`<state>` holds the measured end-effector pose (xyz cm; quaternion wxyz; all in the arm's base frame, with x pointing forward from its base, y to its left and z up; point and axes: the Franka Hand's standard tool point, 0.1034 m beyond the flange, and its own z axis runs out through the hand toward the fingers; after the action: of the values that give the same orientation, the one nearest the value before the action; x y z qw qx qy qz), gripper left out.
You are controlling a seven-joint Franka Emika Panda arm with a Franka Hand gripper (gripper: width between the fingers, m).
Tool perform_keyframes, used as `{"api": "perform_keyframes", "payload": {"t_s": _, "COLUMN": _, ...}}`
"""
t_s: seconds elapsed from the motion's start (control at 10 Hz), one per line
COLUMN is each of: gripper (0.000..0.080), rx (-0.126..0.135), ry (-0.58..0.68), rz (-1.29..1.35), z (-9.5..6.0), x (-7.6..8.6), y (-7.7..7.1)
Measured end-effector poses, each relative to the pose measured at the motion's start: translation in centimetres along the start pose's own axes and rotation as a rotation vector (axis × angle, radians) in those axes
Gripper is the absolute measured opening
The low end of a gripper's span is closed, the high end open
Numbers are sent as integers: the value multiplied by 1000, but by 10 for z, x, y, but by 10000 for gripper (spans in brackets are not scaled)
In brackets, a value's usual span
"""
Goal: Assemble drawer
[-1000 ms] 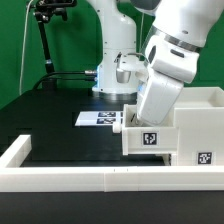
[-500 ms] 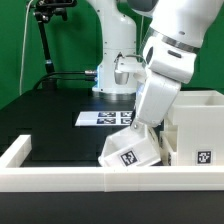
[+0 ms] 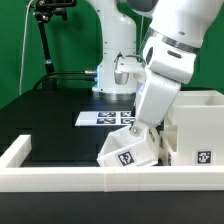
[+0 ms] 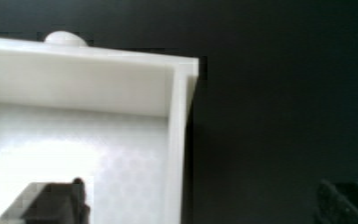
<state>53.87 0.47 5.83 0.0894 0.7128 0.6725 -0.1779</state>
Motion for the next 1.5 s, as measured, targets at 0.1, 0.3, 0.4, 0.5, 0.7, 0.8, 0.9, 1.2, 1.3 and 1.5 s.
{"api": "perform_keyframes", "payload": {"t_s": 0.1, "gripper": 647, "rx": 0, "ry": 0, "rz": -2, "z": 0, "x": -1, "y": 0}}
{"api": "perform_keyframes", "payload": {"t_s": 0.3, "gripper": 649, "rx": -8, "ry": -4, "rz": -16, "z": -8, "x": -22, "y": 2}}
{"api": "perform_keyframes", "payload": {"t_s": 0.4, "gripper": 649, "rx": -11, "ry": -6, "rz": -22, "z": -11, "x": -32, "y": 1}}
{"api": "perform_keyframes", "payload": {"t_s": 0.5, "gripper": 649, "rx": -12, "ry": -8, "rz": -16, "z": -15, "x": -42, "y": -2}}
{"api": "perform_keyframes", "payload": {"t_s": 0.7, "gripper": 649, "rx": -13, "ry": -4, "rz": -17, "z": -17, "x": -48, "y": -4}}
{"api": "perform_keyframes", "payload": {"t_s": 0.8, "gripper": 649, "rx": -13, "ry": 13, "rz": -20, "z": -16, "x": -48, "y": -3}}
{"api": "perform_keyframes", "payload": {"t_s": 0.9, "gripper": 649, "rx": -13, "ry": 32, "rz": -32, "z": -15, "x": -49, "y": -2}}
{"api": "perform_keyframes", "payload": {"t_s": 1.2, "gripper": 649, "rx": -3, "ry": 194, "rz": -2, "z": -1, "x": -50, "y": 4}}
{"api": "perform_keyframes", "payload": {"t_s": 1.3, "gripper": 649, "rx": 0, "ry": 223, "rz": 8, "z": 2, "x": -49, "y": 4}}
{"api": "perform_keyframes", "payload": {"t_s": 1.5, "gripper": 649, "rx": 4, "ry": 318, "rz": 36, "z": 8, "x": -53, "y": 6}}
